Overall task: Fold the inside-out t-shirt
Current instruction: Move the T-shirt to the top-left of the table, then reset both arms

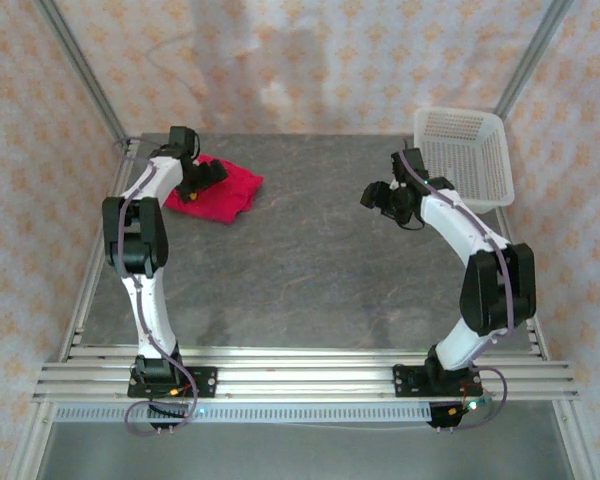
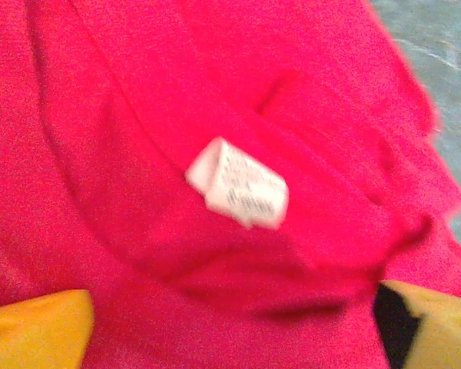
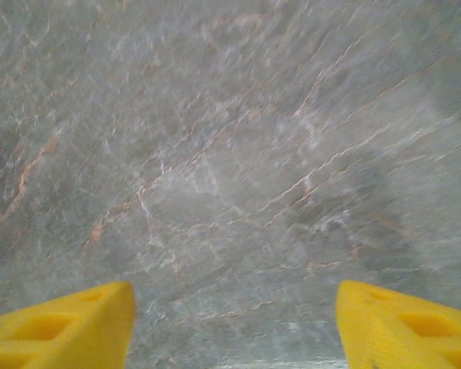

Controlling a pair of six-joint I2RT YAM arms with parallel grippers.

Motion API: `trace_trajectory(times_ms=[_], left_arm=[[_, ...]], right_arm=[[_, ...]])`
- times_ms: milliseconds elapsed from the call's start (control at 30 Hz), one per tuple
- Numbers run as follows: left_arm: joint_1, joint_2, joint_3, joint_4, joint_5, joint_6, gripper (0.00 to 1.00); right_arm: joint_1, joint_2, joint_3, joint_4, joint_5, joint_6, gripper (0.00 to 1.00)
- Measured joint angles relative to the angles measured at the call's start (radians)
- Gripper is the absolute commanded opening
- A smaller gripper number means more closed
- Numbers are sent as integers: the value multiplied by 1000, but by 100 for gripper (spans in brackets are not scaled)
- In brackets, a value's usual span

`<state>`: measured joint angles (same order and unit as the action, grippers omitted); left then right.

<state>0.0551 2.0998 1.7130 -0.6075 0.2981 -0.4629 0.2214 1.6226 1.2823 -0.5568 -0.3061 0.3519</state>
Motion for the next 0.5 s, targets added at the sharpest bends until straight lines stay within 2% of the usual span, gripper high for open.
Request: trace_trajectory(times_ms=[67,100,133,200,300,400,500], left_arm=[[-34,-115,-69,10,-65,31,100],[-58,-182,-103,22,-105,49,100],[-82,-241,-134,43,-142,69,100],[-137,-386,-232,128,-224,113,100],[-180,-552,-420,273,-319,178,100],[-172,-628,-634,419,-405,242,100],[-162,-630,-838,547,-467,280,100]], right_arm=[[0,-60,-21,31,82,-42,89],[0,-99,-48,62,127,-68,90],[0,-139,-83,98,174,-98,90],[0,-229,-197,222,295,-161,99],[0,-303,-407,455,469,-243,99],[-2,-274,-603,684,582,-318,99],[-10,-178,-687,794,653,-374,99]])
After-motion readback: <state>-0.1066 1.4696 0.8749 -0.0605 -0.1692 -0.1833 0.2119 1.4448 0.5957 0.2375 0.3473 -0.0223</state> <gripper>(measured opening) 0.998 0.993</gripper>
